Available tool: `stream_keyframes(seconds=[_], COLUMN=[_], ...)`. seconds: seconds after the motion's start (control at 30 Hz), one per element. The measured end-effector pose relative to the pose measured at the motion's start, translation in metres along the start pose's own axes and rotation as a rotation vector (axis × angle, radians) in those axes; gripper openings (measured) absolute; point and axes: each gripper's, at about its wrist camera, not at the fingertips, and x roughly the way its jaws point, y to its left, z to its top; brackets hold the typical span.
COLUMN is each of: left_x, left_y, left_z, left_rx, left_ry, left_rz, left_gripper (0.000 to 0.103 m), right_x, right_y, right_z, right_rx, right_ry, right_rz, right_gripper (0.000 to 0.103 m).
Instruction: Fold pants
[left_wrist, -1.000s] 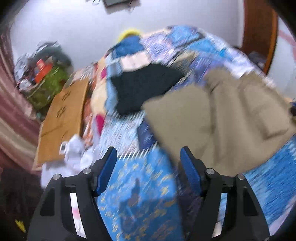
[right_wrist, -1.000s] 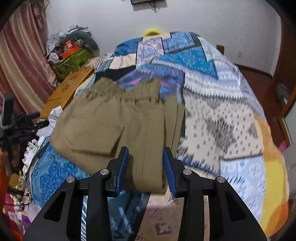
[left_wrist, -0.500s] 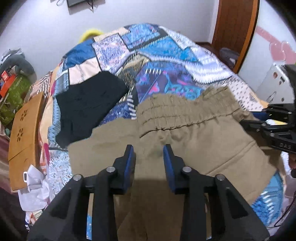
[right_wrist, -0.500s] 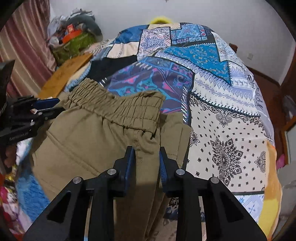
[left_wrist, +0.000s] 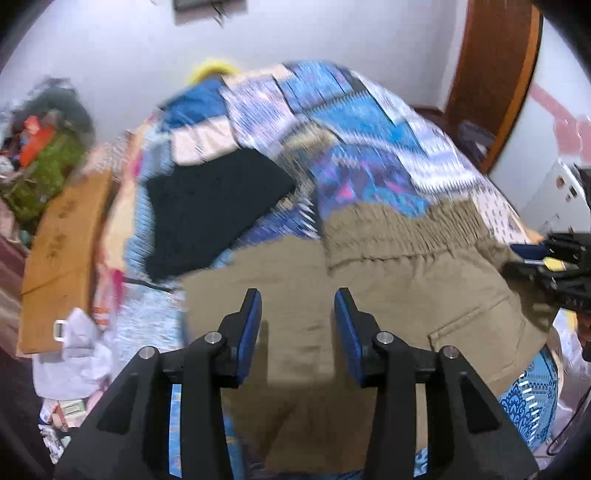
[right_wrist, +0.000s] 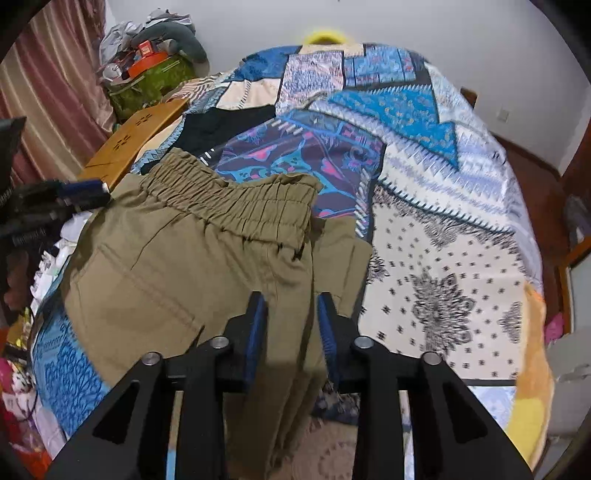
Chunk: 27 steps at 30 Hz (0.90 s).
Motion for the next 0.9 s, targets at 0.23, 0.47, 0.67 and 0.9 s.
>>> stream_keyframes(seconds=[0.23,0.47,0.67,0.9], left_x=[-0.015,0.028,0.059,0.076], left_y=[0.044,0.071,0.068,0.073], left_z=[-0.011,-0.041,-0.046,-0.037], left_rx=[-0.095,-0.198,-0.246,-0.352], left_ry=[-0.019,0.13,0.192,0.197], left_rz=[0.015,-0.046,-0.146,-0.295], left_gripper=[0.07,0.079,0.079,0.044], right_x=[-0.036,-0.012,0.016,0.027], right_y=[0.001,-0.015,-0.027,-0.035], right_z=[-0.011,-0.018,-0.022,-0.018], right_rx=[0.085,0.176,0.223,0.294], right_ry=[-0.138,-0.057,0.029,0.015], right_rz=[-0.024,-0.009,0.096,0.182], right_gripper=[0.079,0.079,0.079,0.057])
